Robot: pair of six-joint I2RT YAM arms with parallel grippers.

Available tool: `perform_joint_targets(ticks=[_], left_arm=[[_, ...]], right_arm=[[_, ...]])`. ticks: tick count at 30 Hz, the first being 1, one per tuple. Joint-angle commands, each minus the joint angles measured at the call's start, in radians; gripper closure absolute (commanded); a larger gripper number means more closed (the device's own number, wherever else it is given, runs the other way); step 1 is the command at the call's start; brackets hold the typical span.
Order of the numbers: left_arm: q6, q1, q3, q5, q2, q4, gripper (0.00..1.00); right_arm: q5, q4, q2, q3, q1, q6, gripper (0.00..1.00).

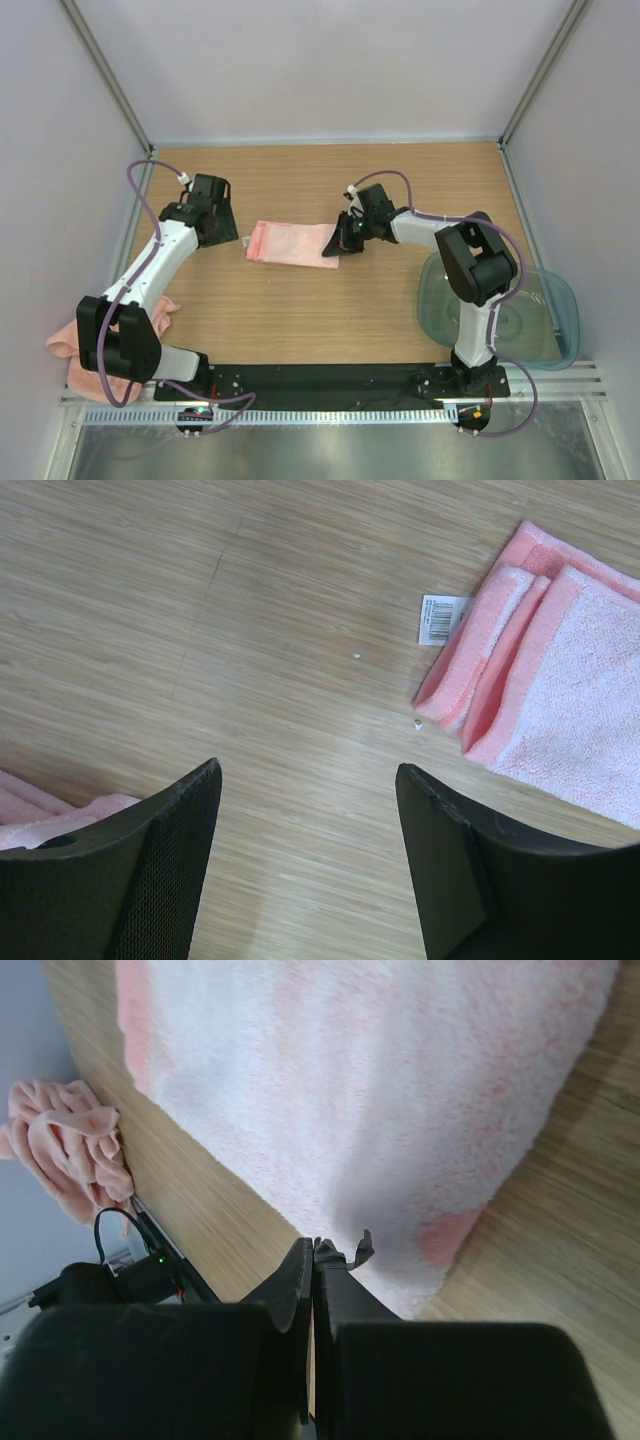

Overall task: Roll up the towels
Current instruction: Fold the towel

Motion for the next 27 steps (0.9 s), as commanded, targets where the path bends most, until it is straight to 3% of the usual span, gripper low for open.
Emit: perform_joint_targets(ticks=[1,11,15,22,27], left_arm=[[0.015,-0.004,0.025,-0.001,-0.038,0.004,0.29],[0.015,-0.016,0.027,-0.015,-0.023,0.004,0.30],[0.026,-0.103,0.031,-0.157,-0.012,-0.013,0.30],[-0.019,-0.182,0.056,-0.151,0.052,-0.033,0.31],[-0.081,-0.272,0.105,-0.118,0.129,-0.030,0.37]], right_arm=[[0.007,0.070,0.024,-0.013,-0.016,0.020,0.99],[0.026,0.050,0.048,-0.041,-0.034,0.008,0.99],[0.039,0.038,0.032,-0.059,-0.036,0.001,0.99],[0.078,-0.037,-0.066,-0.064,-0.033,-0.040,0.99],[0.109,-0.117,-0.166,-0.056,-0.033,-0.075,0.99]])
